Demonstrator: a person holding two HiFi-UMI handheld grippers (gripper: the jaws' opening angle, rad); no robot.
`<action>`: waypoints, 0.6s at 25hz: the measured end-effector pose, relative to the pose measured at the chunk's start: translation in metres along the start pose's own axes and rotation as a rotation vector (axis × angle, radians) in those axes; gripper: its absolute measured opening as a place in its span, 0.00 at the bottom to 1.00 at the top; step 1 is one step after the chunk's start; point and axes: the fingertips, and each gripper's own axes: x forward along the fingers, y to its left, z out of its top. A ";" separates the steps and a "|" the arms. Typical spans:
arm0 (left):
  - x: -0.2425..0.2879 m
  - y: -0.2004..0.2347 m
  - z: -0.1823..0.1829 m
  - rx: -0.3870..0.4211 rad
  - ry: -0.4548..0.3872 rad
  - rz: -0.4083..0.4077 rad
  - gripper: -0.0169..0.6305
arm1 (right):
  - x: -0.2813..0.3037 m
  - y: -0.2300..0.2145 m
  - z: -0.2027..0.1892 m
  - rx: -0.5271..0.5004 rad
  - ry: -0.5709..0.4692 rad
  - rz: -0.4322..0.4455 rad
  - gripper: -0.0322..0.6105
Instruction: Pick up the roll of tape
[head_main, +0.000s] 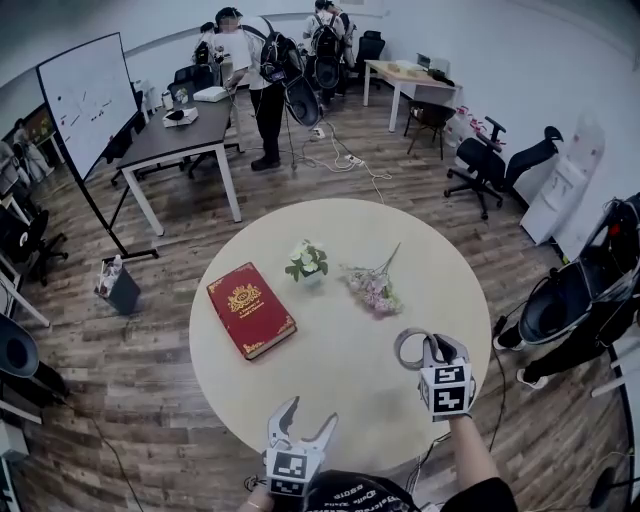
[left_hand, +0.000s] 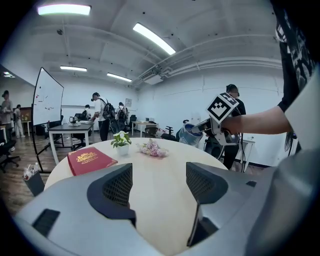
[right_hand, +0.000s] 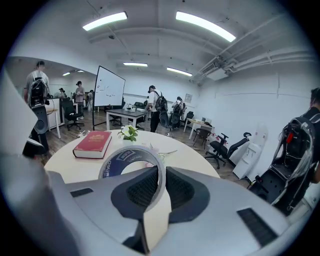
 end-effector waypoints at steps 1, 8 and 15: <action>0.000 -0.001 0.001 0.006 -0.006 -0.005 0.57 | -0.008 0.004 -0.001 0.006 -0.012 0.003 0.14; -0.003 -0.011 0.003 0.000 -0.029 -0.044 0.57 | -0.063 0.021 -0.016 0.026 -0.084 -0.066 0.14; -0.010 -0.019 -0.002 0.022 -0.035 -0.076 0.57 | -0.114 0.047 -0.037 0.066 -0.178 -0.099 0.14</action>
